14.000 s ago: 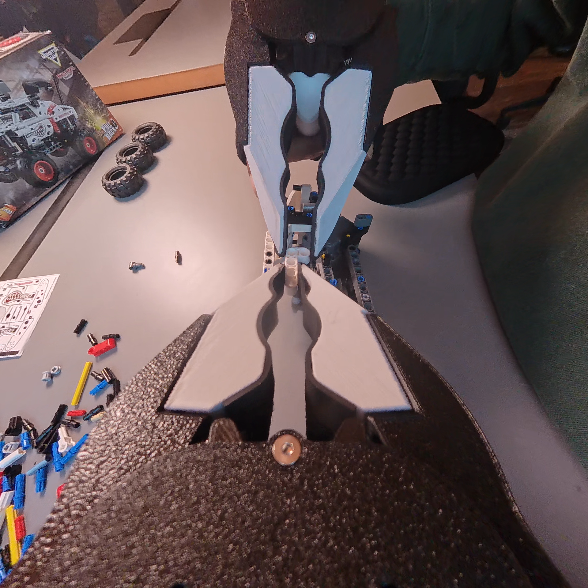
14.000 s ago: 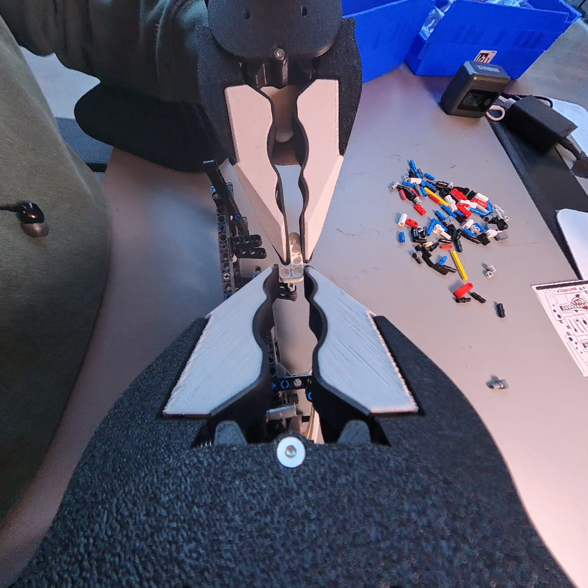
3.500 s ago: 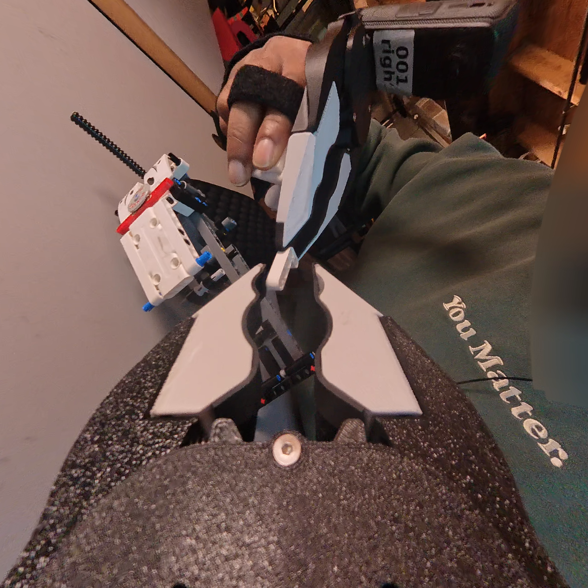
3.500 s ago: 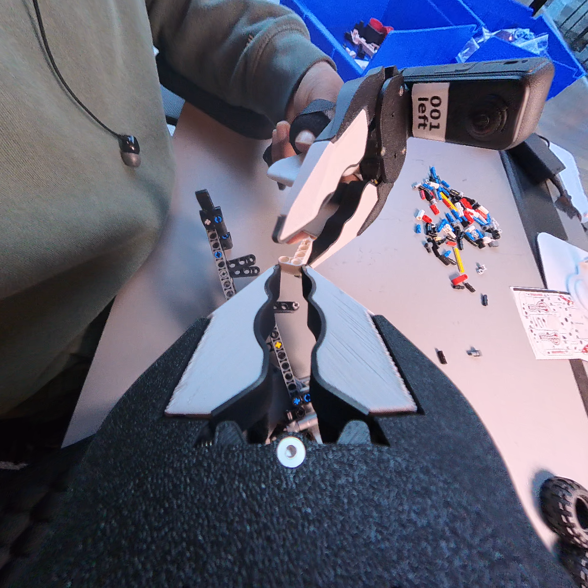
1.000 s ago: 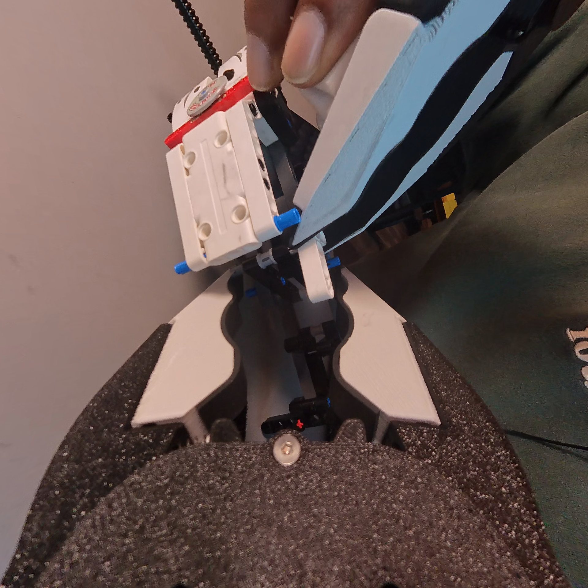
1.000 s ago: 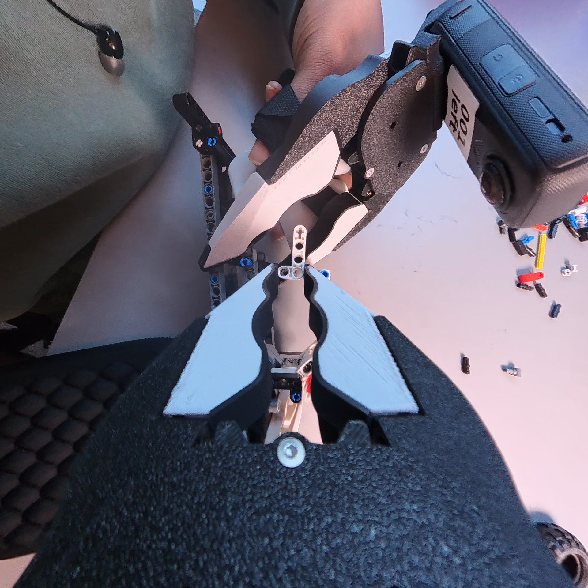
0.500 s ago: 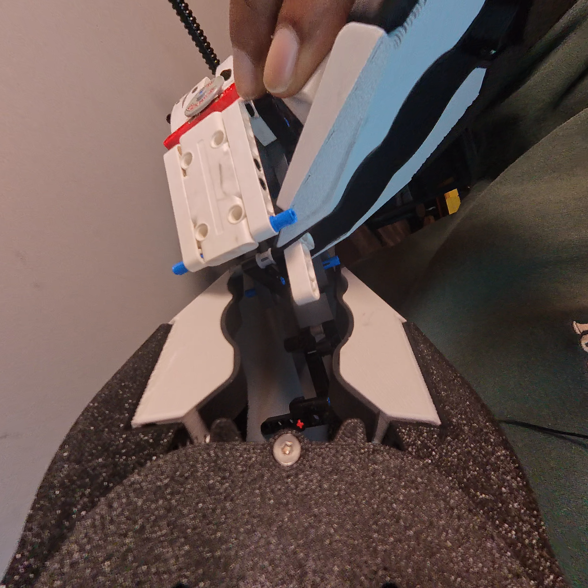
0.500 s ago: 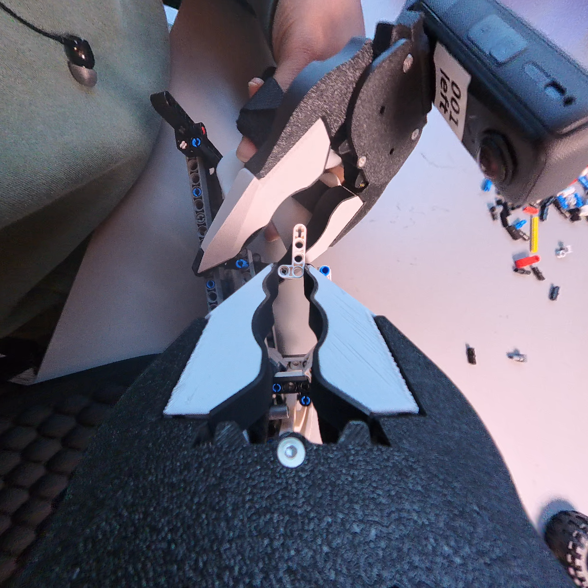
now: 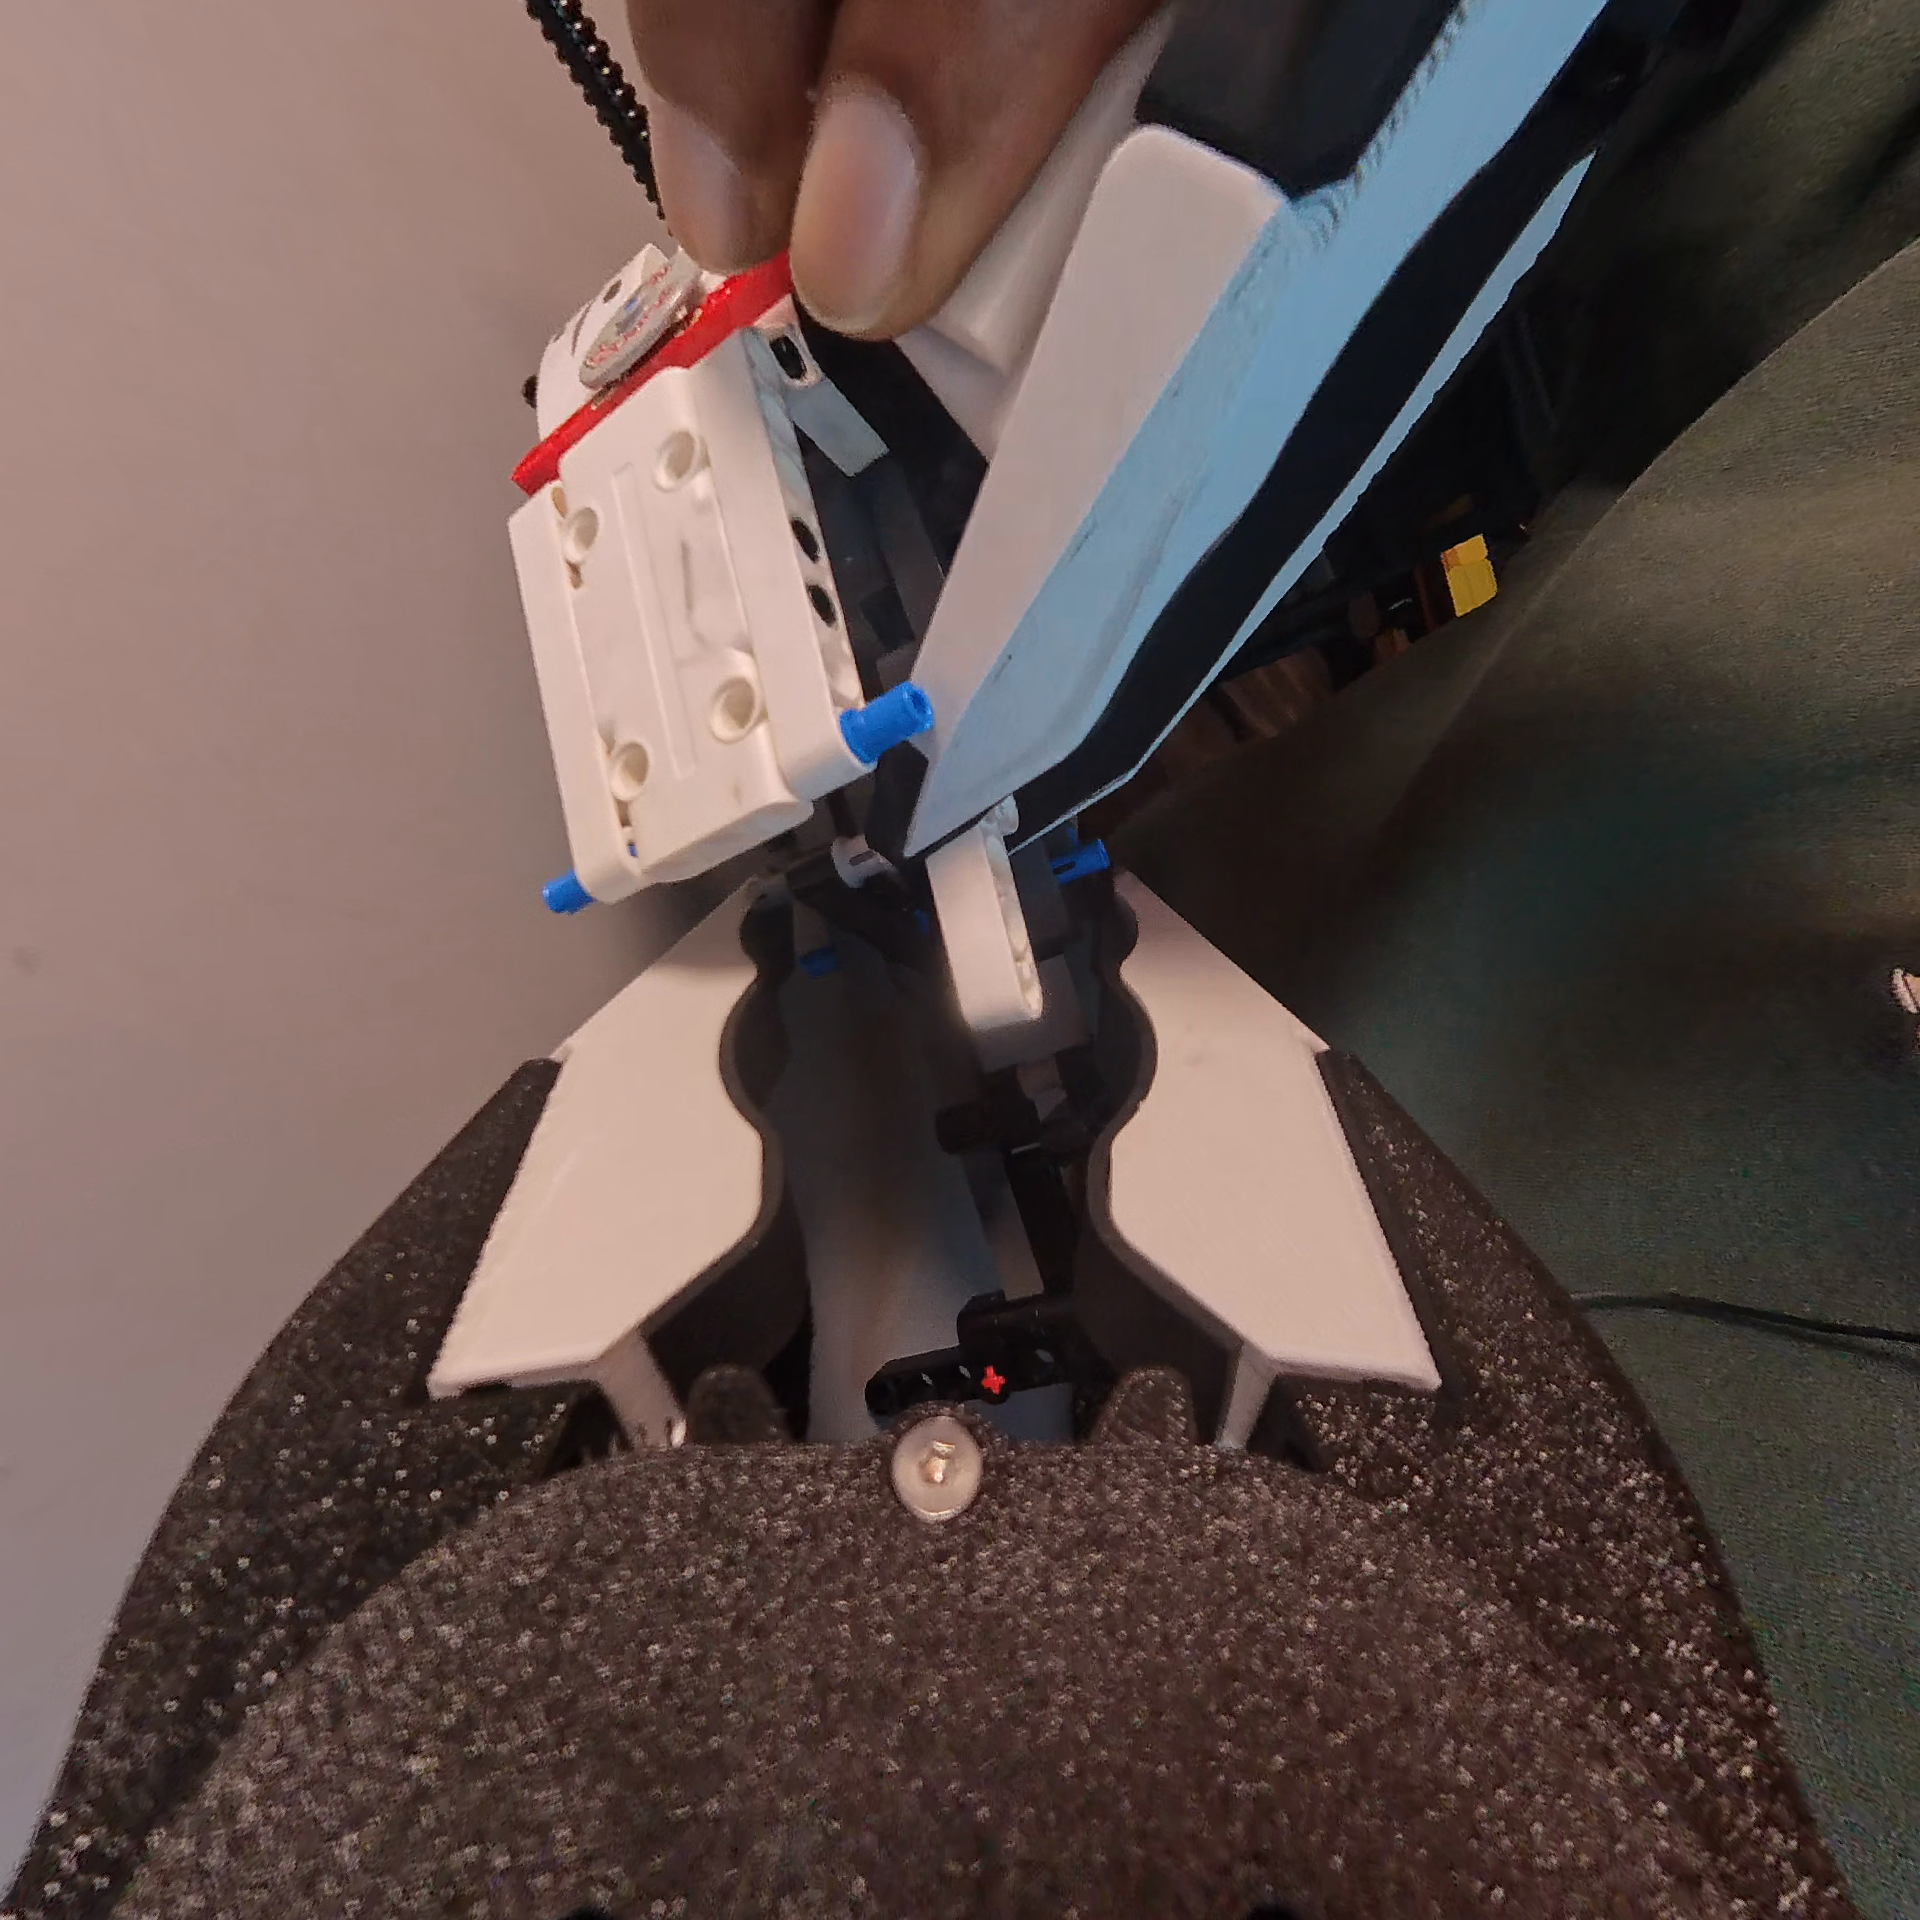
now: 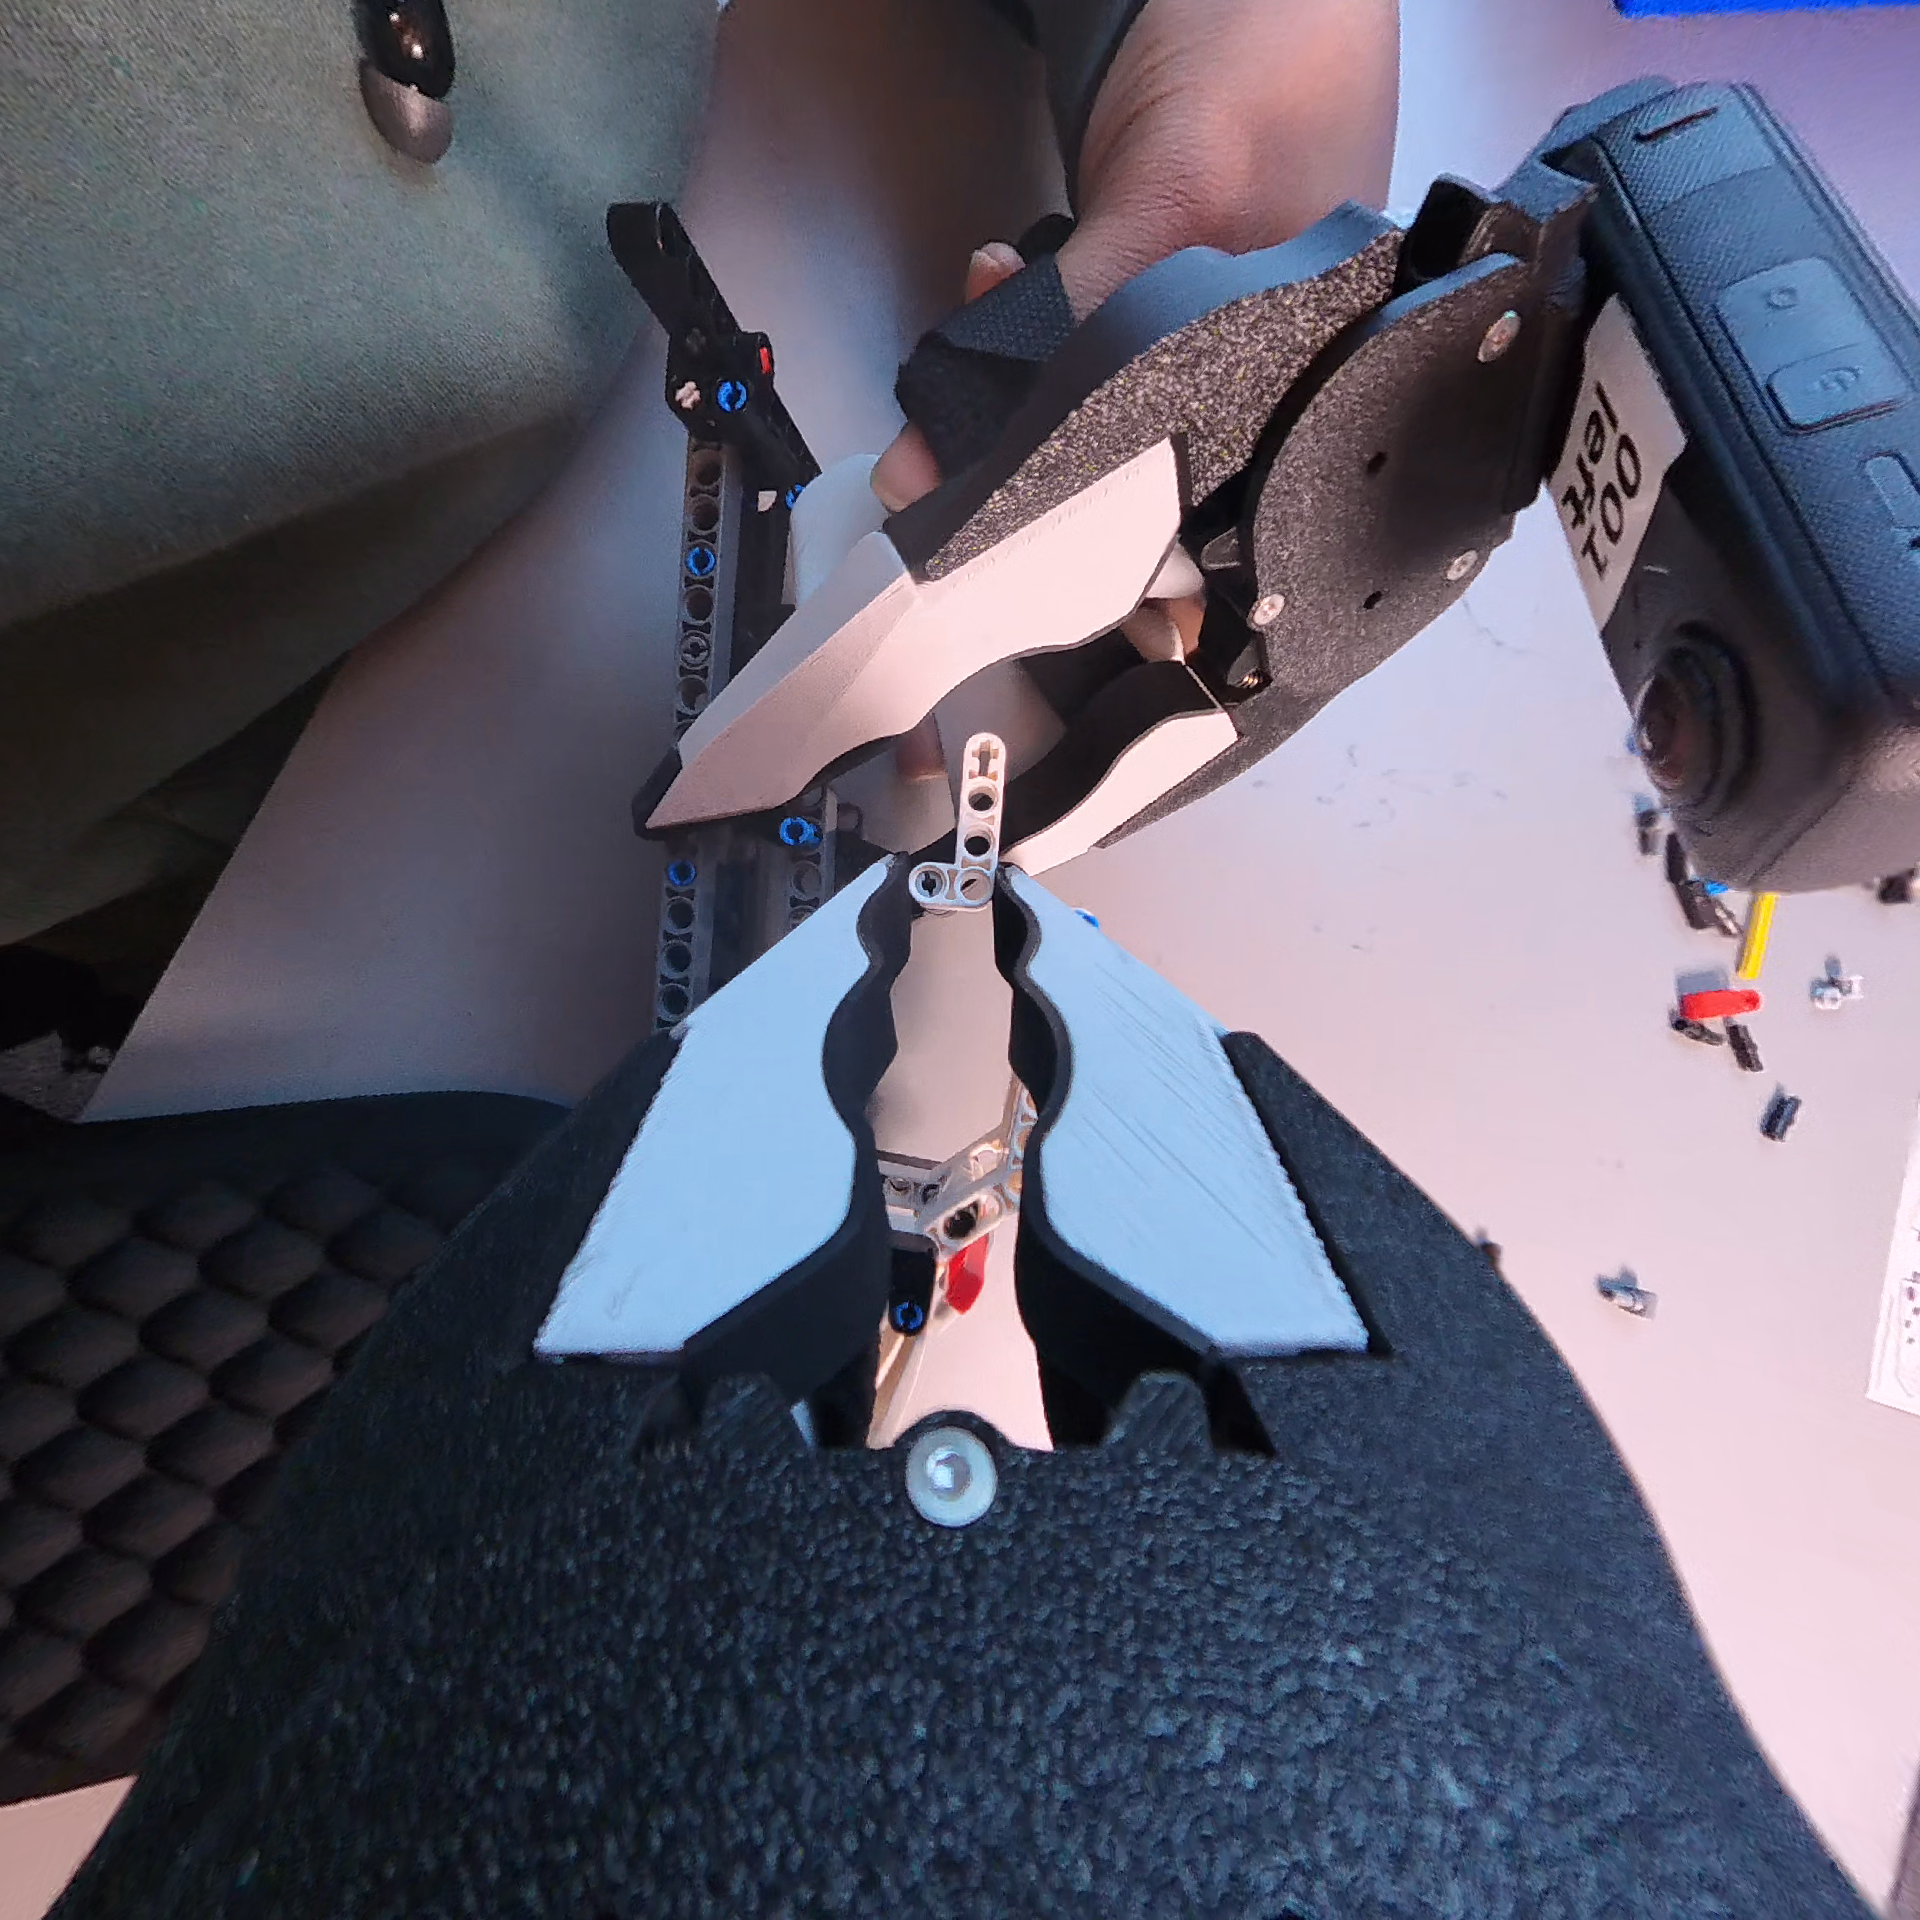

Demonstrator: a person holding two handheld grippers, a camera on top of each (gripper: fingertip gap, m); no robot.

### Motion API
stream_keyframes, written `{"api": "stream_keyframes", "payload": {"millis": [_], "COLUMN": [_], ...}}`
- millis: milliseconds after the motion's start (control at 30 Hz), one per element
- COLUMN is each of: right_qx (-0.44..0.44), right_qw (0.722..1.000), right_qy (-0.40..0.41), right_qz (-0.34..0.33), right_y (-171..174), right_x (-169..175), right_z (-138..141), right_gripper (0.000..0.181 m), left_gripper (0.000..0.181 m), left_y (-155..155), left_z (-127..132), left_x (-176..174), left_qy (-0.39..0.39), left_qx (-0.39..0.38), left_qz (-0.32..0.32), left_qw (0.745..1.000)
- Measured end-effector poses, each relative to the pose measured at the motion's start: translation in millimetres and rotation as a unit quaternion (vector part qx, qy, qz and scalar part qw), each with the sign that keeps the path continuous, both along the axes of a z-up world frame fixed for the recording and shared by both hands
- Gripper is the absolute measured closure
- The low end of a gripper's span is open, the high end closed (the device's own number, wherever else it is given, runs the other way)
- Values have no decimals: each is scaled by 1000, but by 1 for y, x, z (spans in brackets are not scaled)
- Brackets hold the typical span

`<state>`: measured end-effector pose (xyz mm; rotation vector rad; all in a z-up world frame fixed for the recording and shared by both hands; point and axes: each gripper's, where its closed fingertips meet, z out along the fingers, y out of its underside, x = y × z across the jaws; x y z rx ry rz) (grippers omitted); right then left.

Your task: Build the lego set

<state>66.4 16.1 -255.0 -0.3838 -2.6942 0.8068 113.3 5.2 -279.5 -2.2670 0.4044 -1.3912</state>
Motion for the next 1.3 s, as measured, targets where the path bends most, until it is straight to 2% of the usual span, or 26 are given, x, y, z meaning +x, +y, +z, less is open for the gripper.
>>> {"api": "stream_keyframes", "payload": {"millis": [133,433,800,1000,1167,1300], "right_qx": [-30,-32,-17,-4,-21,-23], "right_qw": [998,987,987,989,987,986], "right_qy": [-12,-49,-19,-3,-3,8], "right_qz": [-48,-148,-159,-148,-158,-163], "right_y": [3,6,8,8,9,12], "right_x": [-2,-4,-5,-5,-6,-7], "right_z": [0,-1,2,3,3,5], "right_gripper": [165,166,164,166,166,166], "left_gripper": [123,123,124,131,131,123], "left_y": [2,4,6,6,6,7], "left_z": [1,1,3,4,5,15], "left_x": [-3,-4,-6,-5,-6,-12], "left_qy": [-5,-32,-40,-51,-56,-98], "left_qx": [-3,-23,-18,-23,-24,-30], "left_qz": [14,28,41,41,42,50], "left_qw": [1000,999,998,998,997,993]}}
